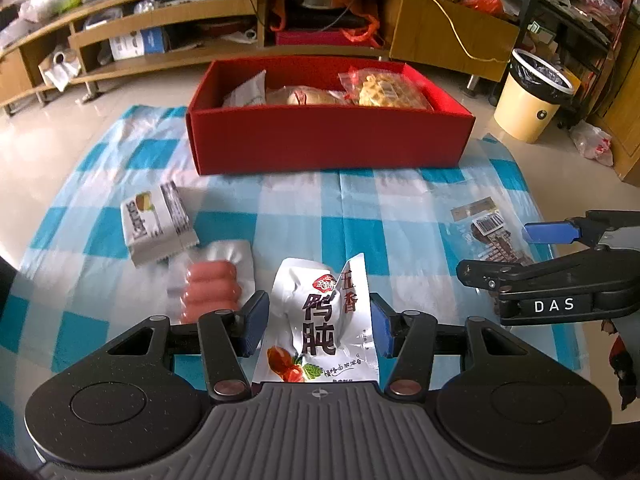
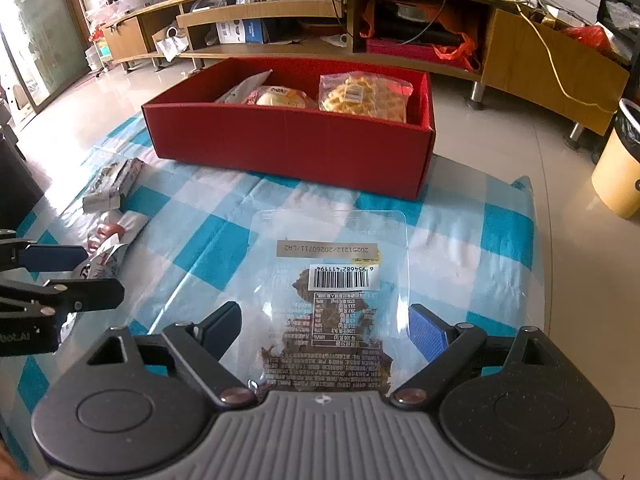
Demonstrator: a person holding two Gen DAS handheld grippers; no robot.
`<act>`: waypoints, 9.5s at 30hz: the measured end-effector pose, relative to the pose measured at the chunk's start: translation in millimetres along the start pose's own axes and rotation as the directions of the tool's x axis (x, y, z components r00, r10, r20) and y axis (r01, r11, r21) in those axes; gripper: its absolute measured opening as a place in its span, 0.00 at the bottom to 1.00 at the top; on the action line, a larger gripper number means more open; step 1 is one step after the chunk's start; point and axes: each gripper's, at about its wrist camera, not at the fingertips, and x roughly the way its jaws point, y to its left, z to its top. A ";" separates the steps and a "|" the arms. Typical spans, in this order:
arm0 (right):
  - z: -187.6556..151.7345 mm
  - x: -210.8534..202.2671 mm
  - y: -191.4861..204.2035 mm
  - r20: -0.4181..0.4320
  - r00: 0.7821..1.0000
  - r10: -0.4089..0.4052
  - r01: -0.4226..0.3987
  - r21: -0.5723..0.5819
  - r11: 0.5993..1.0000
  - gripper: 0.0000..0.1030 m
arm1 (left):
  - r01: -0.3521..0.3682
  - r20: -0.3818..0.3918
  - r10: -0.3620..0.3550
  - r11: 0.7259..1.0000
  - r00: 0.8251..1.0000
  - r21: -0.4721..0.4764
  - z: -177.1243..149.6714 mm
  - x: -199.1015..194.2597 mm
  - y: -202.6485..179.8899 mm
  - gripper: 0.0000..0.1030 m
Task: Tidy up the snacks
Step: 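Lift the white pouch and jerky bag and carry both over the red box, then open left tool to drop the pouch while right tool drops the jerky bag, then move left tool to the Kaprons wafer packet while right tool approaches the sausage pack, then close left tool on the Kaprons packet while right tool closes on the sausage pack, then lift the Kaprons packet and sausage pack and carry both over the red box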
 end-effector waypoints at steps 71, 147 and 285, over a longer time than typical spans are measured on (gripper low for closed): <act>79.9 -0.1 -25.1 0.199 0.980 0.000 -0.028 0.137 0.990 0.86 | -0.050 0.129 0.050 0.999 0.990 0.003 87.0 15.1 8.3 0.60; 71.5 29.6 60.3 0.105 0.989 0.100 -0.095 -0.052 0.994 0.81 | -0.256 -0.149 0.227 0.942 0.962 -0.216 69.9 81.8 118.4 0.68; -32.8 2.4 38.8 0.002 1.000 0.021 -0.022 0.109 0.994 0.64 | -0.027 -0.171 0.039 0.997 0.985 0.071 -17.0 15.3 24.3 0.63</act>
